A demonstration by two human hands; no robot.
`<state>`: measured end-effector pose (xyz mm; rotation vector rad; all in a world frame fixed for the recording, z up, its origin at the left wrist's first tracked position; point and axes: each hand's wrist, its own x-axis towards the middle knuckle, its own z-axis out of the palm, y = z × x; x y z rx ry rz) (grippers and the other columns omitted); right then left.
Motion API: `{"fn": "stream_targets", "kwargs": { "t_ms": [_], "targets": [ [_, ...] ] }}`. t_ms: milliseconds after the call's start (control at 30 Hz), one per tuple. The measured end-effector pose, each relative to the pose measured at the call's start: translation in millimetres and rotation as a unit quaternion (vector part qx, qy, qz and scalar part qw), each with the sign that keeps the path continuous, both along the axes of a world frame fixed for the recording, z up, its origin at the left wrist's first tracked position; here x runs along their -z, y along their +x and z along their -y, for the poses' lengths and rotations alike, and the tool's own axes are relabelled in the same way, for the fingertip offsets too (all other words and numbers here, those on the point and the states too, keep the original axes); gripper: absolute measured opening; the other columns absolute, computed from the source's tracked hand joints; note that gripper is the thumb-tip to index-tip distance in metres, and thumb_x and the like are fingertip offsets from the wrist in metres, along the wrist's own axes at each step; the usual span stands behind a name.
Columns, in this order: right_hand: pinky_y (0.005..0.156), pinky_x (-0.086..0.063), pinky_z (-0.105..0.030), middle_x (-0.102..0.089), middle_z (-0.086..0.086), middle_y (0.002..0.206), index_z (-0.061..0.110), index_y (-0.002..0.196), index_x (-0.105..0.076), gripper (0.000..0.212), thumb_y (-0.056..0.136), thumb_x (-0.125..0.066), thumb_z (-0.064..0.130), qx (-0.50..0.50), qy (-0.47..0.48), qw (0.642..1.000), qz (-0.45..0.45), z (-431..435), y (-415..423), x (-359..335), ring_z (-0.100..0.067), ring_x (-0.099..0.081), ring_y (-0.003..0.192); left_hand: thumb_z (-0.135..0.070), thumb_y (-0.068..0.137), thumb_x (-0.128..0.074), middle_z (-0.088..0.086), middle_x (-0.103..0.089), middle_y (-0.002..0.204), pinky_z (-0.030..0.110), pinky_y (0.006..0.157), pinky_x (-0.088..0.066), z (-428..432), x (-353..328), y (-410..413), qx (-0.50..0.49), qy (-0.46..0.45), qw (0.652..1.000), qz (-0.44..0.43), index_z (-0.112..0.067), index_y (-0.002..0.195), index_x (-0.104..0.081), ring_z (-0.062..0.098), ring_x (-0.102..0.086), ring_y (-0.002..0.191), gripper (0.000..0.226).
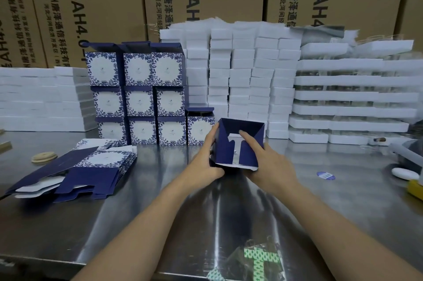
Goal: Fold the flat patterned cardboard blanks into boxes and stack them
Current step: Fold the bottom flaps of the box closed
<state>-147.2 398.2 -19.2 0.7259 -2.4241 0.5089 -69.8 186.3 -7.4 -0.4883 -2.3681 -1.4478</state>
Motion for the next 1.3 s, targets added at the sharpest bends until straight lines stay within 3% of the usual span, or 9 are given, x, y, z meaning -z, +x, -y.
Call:
{"fn": "stream_targets", "kwargs": {
  "t_ms": [100, 167, 233, 333, 567, 767, 933, 1033, 1300],
  "targets": [
    [0.066, -0.051, -0.039, -0.061, 0.006, 0.118, 0.07, 0.154, 0.011, 0.106, 0.083, -0.068, 0.068, -0.027, -0.054, 0.998, 0.0, 0, 3, -3, -0.025, -0.068, 0.096, -0.002, 0.076, -0.075, -0.052, -0.044, 0.138, 0.035, 0.098, -0.059, 3, 3, -3, 0.01, -0.012, 1.0, 0.011, -0.069, 0.156, 0.004, -0.008, -0.056, 0.126, 0.13],
    [0.069, -0.053, -0.04, -0.066, 0.011, 0.124, 0.071, 0.153, 0.009, 0.106, 0.078, -0.066, 0.078, -0.046, -0.109, 0.993, 0.004, 1, 8, -8, -0.023, -0.07, 0.098, -0.01, 0.079, -0.087, -0.042, -0.047, 0.144, 0.025, 0.095, -0.058, 3, 3, -6, 0.01, 0.038, 0.999, 0.008, -0.069, 0.156, 0.001, -0.009, -0.057, 0.127, 0.131],
    [0.068, -0.053, -0.038, -0.067, 0.02, 0.129, 0.072, 0.154, 0.007, 0.107, 0.075, -0.064, 0.085, -0.068, -0.166, 0.984, 0.018, 2, 15, -12, -0.016, -0.073, 0.093, -0.028, 0.078, -0.095, -0.028, -0.047, 0.152, 0.016, 0.095, -0.054, 1, 1, -6, -0.011, 0.104, 0.995, 0.0, -0.073, 0.152, -0.008, -0.009, -0.056, 0.131, 0.123],
    [0.073, -0.057, -0.036, -0.065, 0.027, 0.122, 0.073, 0.153, 0.001, 0.102, 0.074, -0.059, 0.095, -0.092, -0.241, 0.963, 0.079, 6, 22, -13, -0.006, -0.073, 0.078, -0.051, 0.076, -0.093, -0.034, -0.062, 0.135, 0.021, 0.091, -0.058, -4, -3, -4, -0.056, 0.17, 0.984, 0.006, -0.084, 0.134, -0.022, -0.006, -0.063, 0.123, 0.096],
    [0.071, -0.065, -0.045, -0.063, 0.005, 0.116, 0.033, 0.155, -0.041, 0.076, 0.093, -0.065, 0.068, -0.108, -0.363, 0.896, 0.231, 18, 21, -8, -0.011, -0.076, 0.075, -0.008, 0.086, -0.087, -0.011, -0.072, 0.13, 0.026, 0.076, -0.062, -10, 0, -15, -0.06, 0.336, 0.94, 0.011, -0.044, 0.152, -0.04, 0.01, -0.076, 0.108, 0.088],
    [0.052, -0.059, -0.032, -0.064, -0.001, 0.118, 0.025, 0.146, -0.042, 0.083, 0.085, -0.069, 0.075, -0.077, -0.393, 0.833, 0.382, 24, 37, -11, -0.022, -0.077, 0.077, -0.007, 0.087, -0.085, -0.013, -0.067, 0.137, 0.024, 0.076, -0.062, -12, 4, -15, -0.085, 0.363, 0.928, -0.02, -0.048, 0.15, -0.041, 0.006, -0.074, 0.109, 0.088],
    [0.054, -0.057, -0.032, -0.071, -0.009, 0.097, 0.007, 0.113, -0.07, 0.067, 0.086, -0.074, 0.068, -0.121, -0.434, 0.745, 0.491, 32, 48, -13, -0.021, -0.073, 0.065, -0.021, 0.089, -0.086, -0.011, -0.049, 0.158, 0.045, 0.109, -0.054, -16, 4, -14, -0.124, 0.34, 0.931, -0.052, -0.048, 0.159, -0.03, 0.014, -0.056, 0.139, 0.093],
    [0.055, -0.056, -0.031, -0.068, -0.005, 0.084, 0.008, 0.109, -0.074, 0.055, 0.093, -0.071, 0.06, -0.165, -0.458, 0.725, 0.487, 39, 52, -11, -0.019, -0.07, 0.066, -0.03, 0.094, -0.081, -0.016, -0.039, 0.163, 0.045, 0.122, -0.04, -22, 3, -10, -0.125, 0.299, 0.944, -0.067, -0.058, 0.155, -0.023, 0.008, -0.04, 0.149, 0.089],
    [0.049, -0.051, -0.026, -0.062, -0.001, 0.068, 0.004, 0.093, -0.071, 0.036, 0.106, -0.063, 0.037, -0.196, -0.535, 0.721, 0.395, 42, 48, -12, -0.012, -0.057, 0.055, -0.027, 0.09, -0.082, -0.008, -0.044, 0.16, 0.045, 0.119, -0.045, -26, -1, -13, -0.071, 0.31, 0.944, -0.084, -0.054, 0.156, -0.027, 0.012, -0.052, 0.143, 0.09]
  ]
}}
